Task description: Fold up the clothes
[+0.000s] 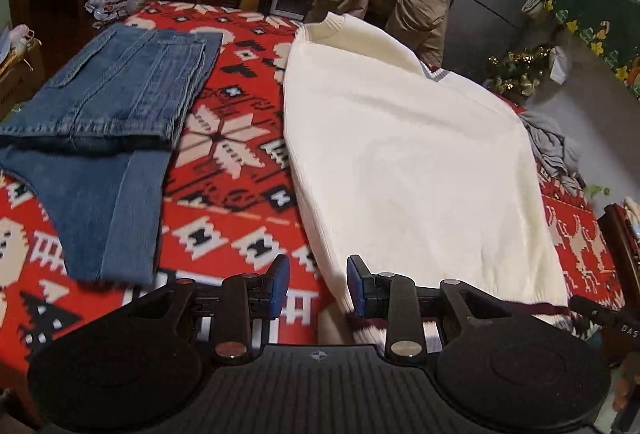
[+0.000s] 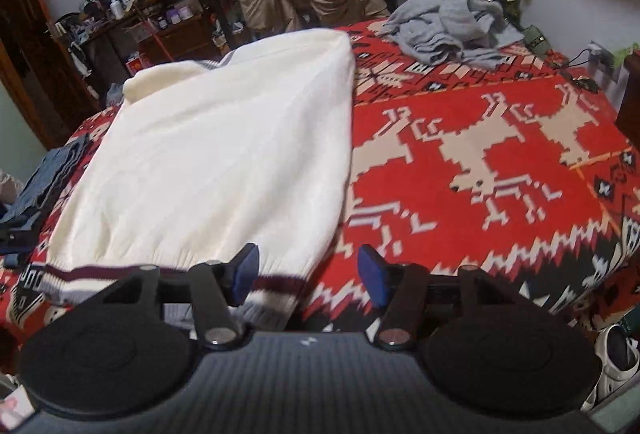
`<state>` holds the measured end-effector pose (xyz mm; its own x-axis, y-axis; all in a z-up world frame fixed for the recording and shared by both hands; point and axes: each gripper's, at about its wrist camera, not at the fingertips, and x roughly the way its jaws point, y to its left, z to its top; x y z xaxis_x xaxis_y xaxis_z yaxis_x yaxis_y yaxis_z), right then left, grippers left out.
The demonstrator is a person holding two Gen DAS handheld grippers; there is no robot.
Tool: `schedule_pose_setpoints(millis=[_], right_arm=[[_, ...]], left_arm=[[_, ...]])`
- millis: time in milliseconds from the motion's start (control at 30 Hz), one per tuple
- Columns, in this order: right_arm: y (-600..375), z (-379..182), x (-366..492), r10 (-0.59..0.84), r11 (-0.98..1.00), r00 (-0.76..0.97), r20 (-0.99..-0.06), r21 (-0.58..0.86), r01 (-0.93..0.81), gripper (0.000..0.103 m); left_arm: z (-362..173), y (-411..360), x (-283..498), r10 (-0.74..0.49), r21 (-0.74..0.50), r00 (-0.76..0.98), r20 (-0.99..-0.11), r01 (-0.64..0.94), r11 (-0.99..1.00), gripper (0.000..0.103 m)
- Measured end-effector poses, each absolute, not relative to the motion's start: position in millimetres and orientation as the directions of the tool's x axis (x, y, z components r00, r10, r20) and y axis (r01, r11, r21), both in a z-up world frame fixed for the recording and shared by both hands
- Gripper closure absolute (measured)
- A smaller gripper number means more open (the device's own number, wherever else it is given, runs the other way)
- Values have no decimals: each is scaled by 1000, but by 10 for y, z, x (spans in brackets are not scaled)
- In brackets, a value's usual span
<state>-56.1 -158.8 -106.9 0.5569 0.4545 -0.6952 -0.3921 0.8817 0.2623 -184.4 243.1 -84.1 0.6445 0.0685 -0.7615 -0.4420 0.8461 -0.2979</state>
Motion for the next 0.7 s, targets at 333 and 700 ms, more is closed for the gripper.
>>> schedule_pose_setpoints(millis=[333,700], right_arm=[[-1662,-1080,-687,460,878,566,-684,257,-403,45],[-1545,-1226,-639,481,859,517,-708,265,-437,74]], left_arm=[[-1062,2208,-1752,-51,-360,617,-785,-387,849,67],[-1152,2164,-1721,23,-278,611,-791,-394,876,96]])
